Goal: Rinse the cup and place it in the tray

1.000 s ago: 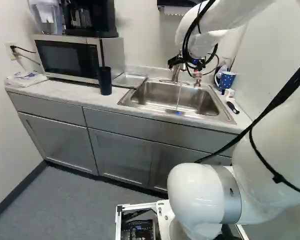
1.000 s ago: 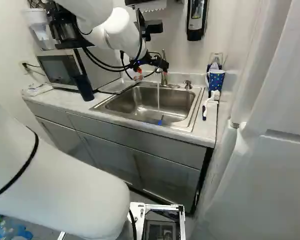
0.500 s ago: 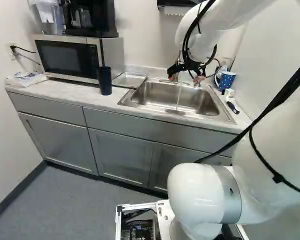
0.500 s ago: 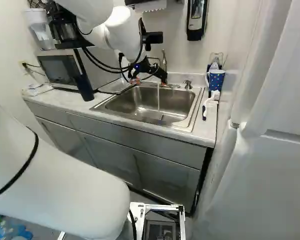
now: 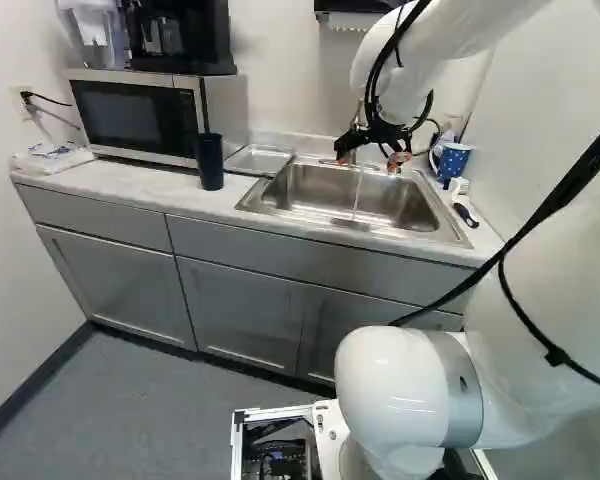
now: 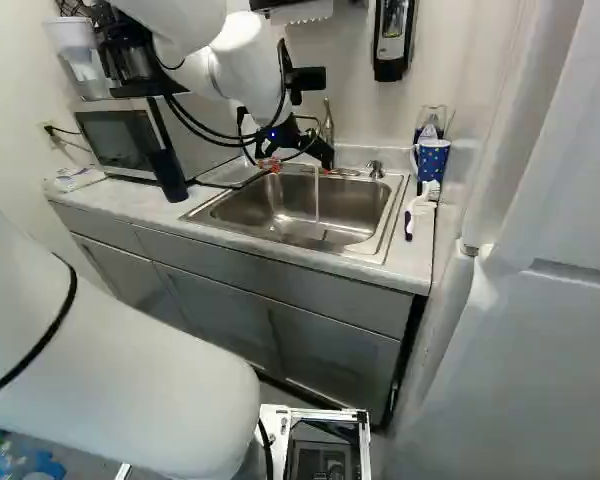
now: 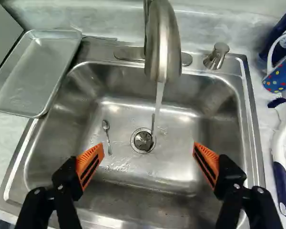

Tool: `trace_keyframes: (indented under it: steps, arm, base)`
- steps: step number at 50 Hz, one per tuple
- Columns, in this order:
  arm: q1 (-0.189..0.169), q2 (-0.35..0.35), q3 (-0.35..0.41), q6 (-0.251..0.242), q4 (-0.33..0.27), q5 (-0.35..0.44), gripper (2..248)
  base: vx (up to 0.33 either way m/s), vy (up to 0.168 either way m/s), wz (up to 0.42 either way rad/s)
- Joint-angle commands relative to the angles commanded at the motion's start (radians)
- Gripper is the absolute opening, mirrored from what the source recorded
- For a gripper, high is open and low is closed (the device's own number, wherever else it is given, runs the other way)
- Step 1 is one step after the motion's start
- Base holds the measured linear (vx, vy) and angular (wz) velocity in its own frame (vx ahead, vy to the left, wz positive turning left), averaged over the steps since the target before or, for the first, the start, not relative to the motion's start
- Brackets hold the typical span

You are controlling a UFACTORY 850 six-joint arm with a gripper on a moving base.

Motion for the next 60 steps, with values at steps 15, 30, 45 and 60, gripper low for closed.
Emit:
trace_keyframes:
  steps: [15, 30, 45, 60]
  arm:
    - [0.034, -0.003, -0.002, 0.0, 0.0, 0.008, 247]
    - [0.091, -0.034, -0.03, 0.0, 0.0, 0.016, 247]
    - [0.145, -0.072, -0.064, 0.0, 0.0, 0.016, 247]
    - [0.197, -0.094, -0.104, 0.0, 0.0, 0.016, 247]
  base:
    - [0.0, 0.0, 0.0]
    - [0.0, 0.0, 0.0]
    - [0.0, 0.0, 0.0]
    - [0.0, 0.0, 0.0]
